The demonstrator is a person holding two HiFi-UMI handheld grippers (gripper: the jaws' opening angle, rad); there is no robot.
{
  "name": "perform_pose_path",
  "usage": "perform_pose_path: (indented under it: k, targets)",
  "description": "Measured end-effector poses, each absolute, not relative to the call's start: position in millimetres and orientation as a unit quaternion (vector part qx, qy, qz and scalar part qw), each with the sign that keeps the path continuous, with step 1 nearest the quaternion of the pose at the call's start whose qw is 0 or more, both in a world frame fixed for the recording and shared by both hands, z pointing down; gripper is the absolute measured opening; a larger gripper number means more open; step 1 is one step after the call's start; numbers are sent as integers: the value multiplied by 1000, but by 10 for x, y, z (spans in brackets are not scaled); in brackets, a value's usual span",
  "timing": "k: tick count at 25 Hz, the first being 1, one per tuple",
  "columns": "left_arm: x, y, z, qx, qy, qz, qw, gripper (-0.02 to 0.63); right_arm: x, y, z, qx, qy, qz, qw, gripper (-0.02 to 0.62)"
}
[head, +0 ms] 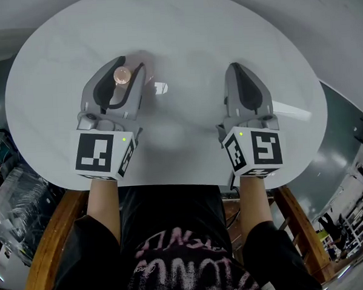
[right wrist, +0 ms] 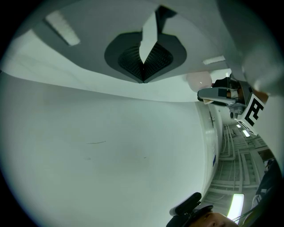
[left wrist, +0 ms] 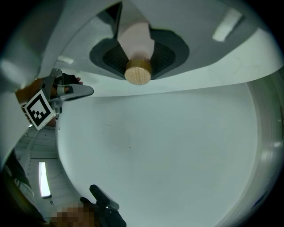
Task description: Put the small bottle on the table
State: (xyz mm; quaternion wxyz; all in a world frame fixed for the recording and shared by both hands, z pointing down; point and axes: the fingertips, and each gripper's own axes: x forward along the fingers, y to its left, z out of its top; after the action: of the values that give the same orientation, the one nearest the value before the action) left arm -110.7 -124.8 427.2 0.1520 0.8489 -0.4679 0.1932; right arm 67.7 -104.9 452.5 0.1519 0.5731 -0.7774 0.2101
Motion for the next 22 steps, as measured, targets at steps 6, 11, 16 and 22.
perform_pose_path:
  k: [6, 11, 16, 22]
  targets:
    - [-1113, -1255, 4236, 848, -471, 190, 151, 138, 674, -1053, 4493, 571, -780, 208, 149, 11]
    - [-1120, -1254, 4248, 848, -472, 190, 150, 138, 683, -1038, 4504, 573, -777, 211, 151, 11]
    - [-1134, -1251, 4288, 847, -475, 189, 145, 138, 686, -1025, 4531, 572, -778, 211, 152, 11]
    - [-1132, -1252, 4295, 846, -477, 192, 141, 138, 706, -1026, 4520, 574, -777, 210, 150, 11]
